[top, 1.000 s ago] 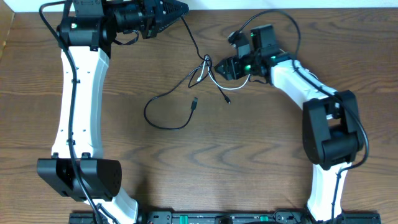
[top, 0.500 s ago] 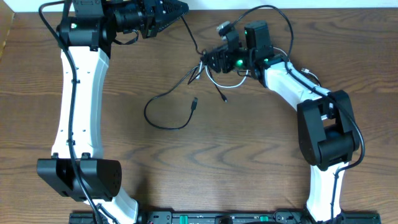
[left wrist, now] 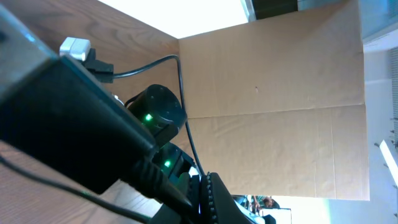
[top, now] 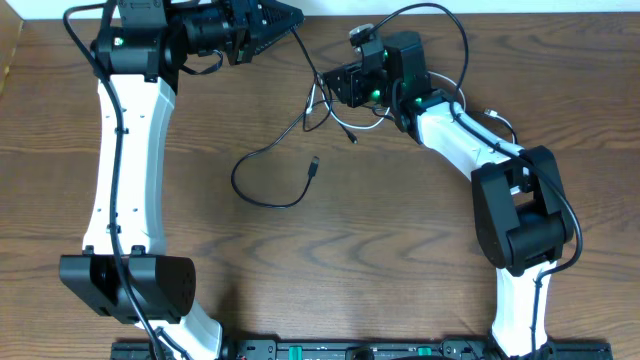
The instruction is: Untangle cables
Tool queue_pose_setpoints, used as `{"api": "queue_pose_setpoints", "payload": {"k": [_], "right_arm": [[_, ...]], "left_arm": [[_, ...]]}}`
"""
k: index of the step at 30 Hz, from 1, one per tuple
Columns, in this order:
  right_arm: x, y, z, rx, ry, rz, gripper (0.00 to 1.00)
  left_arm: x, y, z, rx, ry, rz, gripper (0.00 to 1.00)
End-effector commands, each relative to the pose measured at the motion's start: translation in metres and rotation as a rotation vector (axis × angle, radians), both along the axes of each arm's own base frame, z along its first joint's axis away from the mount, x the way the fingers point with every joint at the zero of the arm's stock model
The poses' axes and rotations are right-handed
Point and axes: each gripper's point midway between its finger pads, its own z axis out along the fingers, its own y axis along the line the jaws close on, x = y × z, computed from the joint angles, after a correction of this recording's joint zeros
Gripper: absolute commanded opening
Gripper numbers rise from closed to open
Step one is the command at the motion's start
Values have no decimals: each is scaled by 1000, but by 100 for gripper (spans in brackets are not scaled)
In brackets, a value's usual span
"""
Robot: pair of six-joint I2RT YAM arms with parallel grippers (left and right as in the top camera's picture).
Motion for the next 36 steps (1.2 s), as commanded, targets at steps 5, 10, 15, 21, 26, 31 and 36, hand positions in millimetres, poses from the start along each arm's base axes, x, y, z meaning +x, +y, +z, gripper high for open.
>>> {"api": "queue_pose_setpoints", "payload": {"k": [5, 10, 15, 21, 26, 31, 36], "right_arm": [[-29, 30, -15, -34, -50, 214, 54], [-47, 31, -9, 84, 75, 295, 62], [-38, -4, -16, 213, 379, 135, 69], [-62, 7, -9, 266, 453, 250, 69], [-78, 28, -16, 233, 483, 265, 54], [-74, 28, -35, 165, 524, 156, 13], [-76, -5, -34, 134, 593, 104, 1]], "left_arm": [[-13, 0, 23, -12, -54, -15, 8], [-13, 0, 23, -12, -55, -14, 7], [-9, 1, 20, 13, -83, 1, 7], [-5, 4, 18, 31, -82, 30, 8], [-5, 4, 18, 31, -82, 29, 8], [-5, 4, 18, 33, -87, 28, 7], [20, 31, -13, 263, -169, 183, 7]]}}
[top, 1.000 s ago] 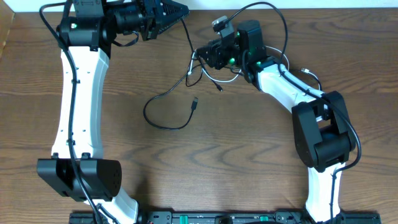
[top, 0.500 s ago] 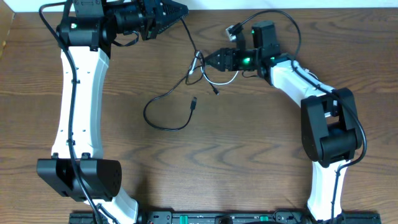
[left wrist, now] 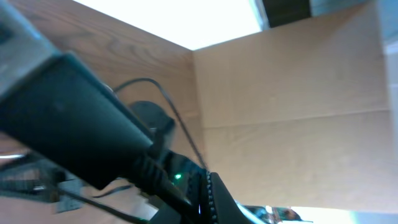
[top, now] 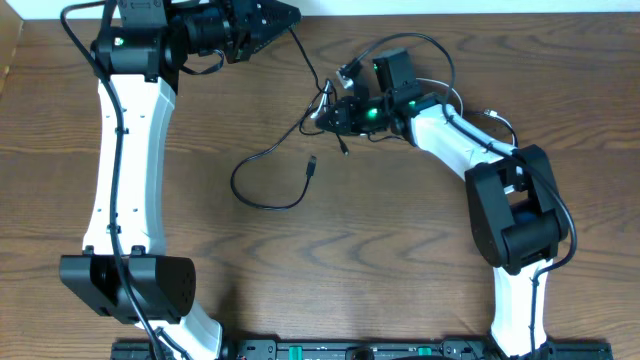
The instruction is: Untangle cables
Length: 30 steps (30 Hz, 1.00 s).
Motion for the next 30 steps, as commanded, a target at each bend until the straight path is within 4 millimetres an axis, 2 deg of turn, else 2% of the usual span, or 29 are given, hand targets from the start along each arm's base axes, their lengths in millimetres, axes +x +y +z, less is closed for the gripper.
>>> {"api": "queue_pose_setpoints", "payload": {"k": [1, 3, 6, 7, 8, 10, 11, 13, 15, 18, 20, 22, 23, 24, 30], "right_arm": [[7, -30, 12, -36, -9, -38, 1], [5, -47, 24, -66, -10, -54, 1], [4, -71, 38, -128, -11, -109, 1], [3, -79, 47, -145, -20, -129, 1], [2, -84, 55, -152, -28, -142, 1], [0, -93, 69, -168, -44, -168, 1], [-1, -98, 77, -185, -46, -194, 1], [-2, -108, 88, -211, -46, -251, 1], [-3, -111, 97, -215, -49, -281, 1], [-2, -112, 108, -196, -49, -315, 1], [2, -111, 111, -174, -34, -344, 1], [12, -109, 119, -127, -26, -392, 1], [14, -108, 122, -109, -27, -399, 1], [17, -102, 134, -46, -37, -386, 1], [28, -103, 171, 141, -50, -360, 1]], "left_arm": [[18, 44, -25, 287, -52, 236, 7], [23, 70, -51, 408, 24, 342, 7], [25, 91, -76, 546, 44, 368, 8], [25, 101, -88, 613, 64, 388, 22], [25, 111, -96, 669, 86, 413, 47], [21, 123, -108, 745, 124, 439, 70], [19, 126, -112, 775, 129, 435, 78], [16, 127, -115, 796, 129, 415, 84], [15, 125, -114, 798, 117, 398, 84], [12, 108, -113, 793, 88, 333, 84], [7, 81, -110, 752, 40, 230, 80], [-7, 28, -100, 660, -84, 9, 75], [-10, 21, -99, 651, -101, -20, 75], [-16, 1, -96, 637, -150, -90, 75], [-30, -36, -85, 587, -304, -252, 75]]}}
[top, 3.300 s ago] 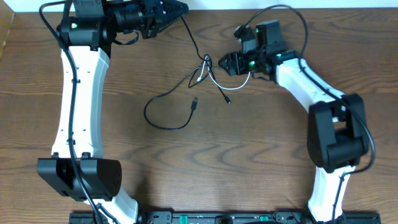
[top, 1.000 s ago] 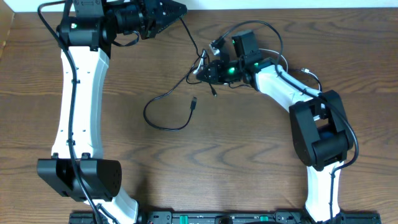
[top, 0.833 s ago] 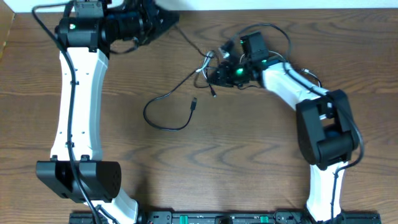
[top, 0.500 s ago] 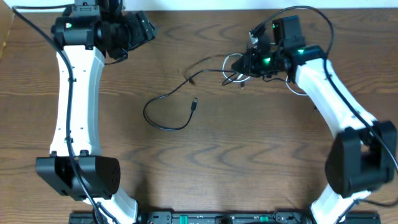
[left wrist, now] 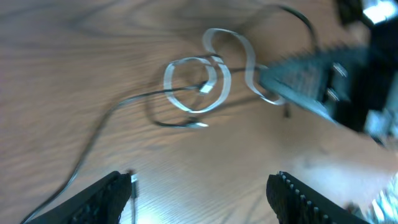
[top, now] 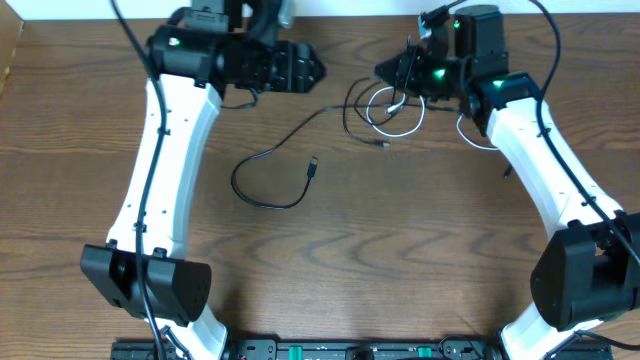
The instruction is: Untangle cables
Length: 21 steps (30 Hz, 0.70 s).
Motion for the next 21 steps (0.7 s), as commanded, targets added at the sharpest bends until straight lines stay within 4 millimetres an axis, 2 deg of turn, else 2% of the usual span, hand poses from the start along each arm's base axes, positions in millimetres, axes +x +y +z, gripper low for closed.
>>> {"api": "queue_pose_setpoints", "payload": {"k": [1, 9, 14, 21], "right_arm": [[-1, -5, 31, 152, 22, 29, 1], [1, -1, 84, 344, -47, 104, 1], [-4, 9, 87, 358, -40, 130, 1], [-4, 12, 96, 389, -43, 129, 1]], "left_arm": [[-11, -23, 13, -69, -86, -197, 75], [-3, -37, 18, -124, -140, -251, 75], [4, -55, 15, -122, -192, -295, 76], [13, -69, -13, -42, -177, -298, 76]]}}
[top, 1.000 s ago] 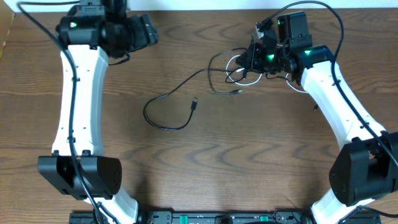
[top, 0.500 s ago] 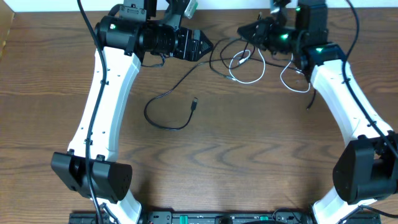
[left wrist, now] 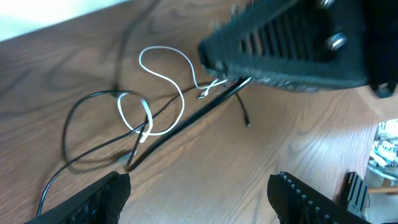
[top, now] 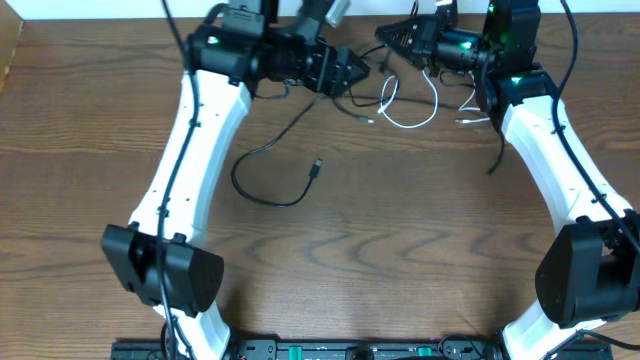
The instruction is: Untangle cables
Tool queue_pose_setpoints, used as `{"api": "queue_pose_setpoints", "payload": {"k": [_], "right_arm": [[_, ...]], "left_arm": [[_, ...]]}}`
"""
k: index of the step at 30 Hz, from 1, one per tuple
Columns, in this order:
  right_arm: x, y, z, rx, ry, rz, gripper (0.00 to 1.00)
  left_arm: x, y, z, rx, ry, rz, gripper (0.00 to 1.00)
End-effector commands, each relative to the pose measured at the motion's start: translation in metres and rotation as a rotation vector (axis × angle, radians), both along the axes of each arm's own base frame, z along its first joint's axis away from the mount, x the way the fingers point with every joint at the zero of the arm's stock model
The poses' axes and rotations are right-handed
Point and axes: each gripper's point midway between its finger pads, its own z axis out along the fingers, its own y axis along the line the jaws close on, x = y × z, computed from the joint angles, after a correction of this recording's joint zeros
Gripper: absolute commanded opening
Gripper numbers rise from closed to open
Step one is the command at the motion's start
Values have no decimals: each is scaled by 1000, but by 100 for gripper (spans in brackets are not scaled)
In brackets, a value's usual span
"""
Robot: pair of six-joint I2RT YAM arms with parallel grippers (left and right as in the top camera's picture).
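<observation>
A tangle of white cable and black cable lies at the table's far middle. In the left wrist view the white loops cross a black loop. My right gripper hangs over the tangle, pointing left; its fingers look pressed together, with white and black strands running up under their tip. My left gripper is just left of the tangle, open, with only bare wood between its fingers. The black cable's free plug rests nearer the table's middle.
Another white cable end lies beside the right arm's forearm. A dark cord hangs along that arm. The table's far edge runs close behind both grippers. A cluttered patch shows at the right of the left wrist view.
My left gripper has moved right, closer to the tangle, still open. My right gripper is now higher and nearer the far edge, and the white loops are stretched out wider.
First my left gripper was shut on the black cable at the far edge while the right worked at the tangle. It stayed so a second later. Then the left was open lower down, and the right held the tangle farther right. Now both sit close around it.
</observation>
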Motion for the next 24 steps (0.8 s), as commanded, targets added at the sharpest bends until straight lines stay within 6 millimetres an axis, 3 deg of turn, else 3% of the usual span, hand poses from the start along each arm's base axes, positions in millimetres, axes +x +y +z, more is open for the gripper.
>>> {"api": "queue_pose_setpoints", "payload": {"k": [1, 5, 9, 17, 24], "right_arm": [[-8, 9, 20, 41, -15, 35, 1], [-12, 14, 26, 56, -29, 56, 1], [-20, 19, 27, 62, -26, 104, 1], [-25, 23, 28, 67, -25, 135, 1], [-23, 22, 27, 66, -22, 122, 1]], "left_arm": [[8, -6, -23, 44, 12, -9, 75], [13, -16, -41, 51, 34, -25, 59], [22, -19, -43, 35, 17, -13, 46], [36, -24, -29, -26, 2, 45, 44], [48, -28, -16, -89, -6, 96, 52]]}}
